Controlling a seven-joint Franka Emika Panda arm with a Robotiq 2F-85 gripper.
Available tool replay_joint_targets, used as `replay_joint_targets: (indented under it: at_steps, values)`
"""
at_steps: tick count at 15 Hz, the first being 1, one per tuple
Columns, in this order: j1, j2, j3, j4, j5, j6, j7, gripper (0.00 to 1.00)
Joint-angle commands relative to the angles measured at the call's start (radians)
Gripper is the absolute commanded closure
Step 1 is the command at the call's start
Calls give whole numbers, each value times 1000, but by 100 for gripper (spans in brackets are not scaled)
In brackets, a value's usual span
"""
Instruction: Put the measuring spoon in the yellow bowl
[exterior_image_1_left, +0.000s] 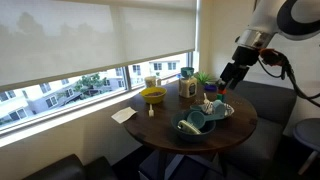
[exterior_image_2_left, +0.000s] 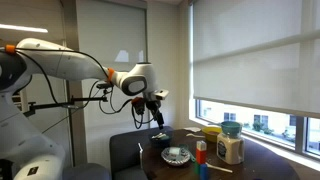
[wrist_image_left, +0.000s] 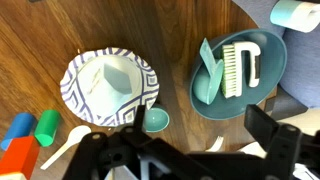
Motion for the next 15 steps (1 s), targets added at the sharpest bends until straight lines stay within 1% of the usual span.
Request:
replay_joint_targets:
  at_steps: [1,8,9,11,14,15]
  values:
    - [-7,0,6,2,4,-3,-3,0]
    - [-7,0,6,2,4,-3,-3,0]
    - [3,15,16,1,2,-19,-4,0]
    - [-1,25,52,-18,-39,-29,17,0]
    - [28,57,82,-36,-20,-50,4,0]
    - [29,73,96,-40,-31,-42,15,0]
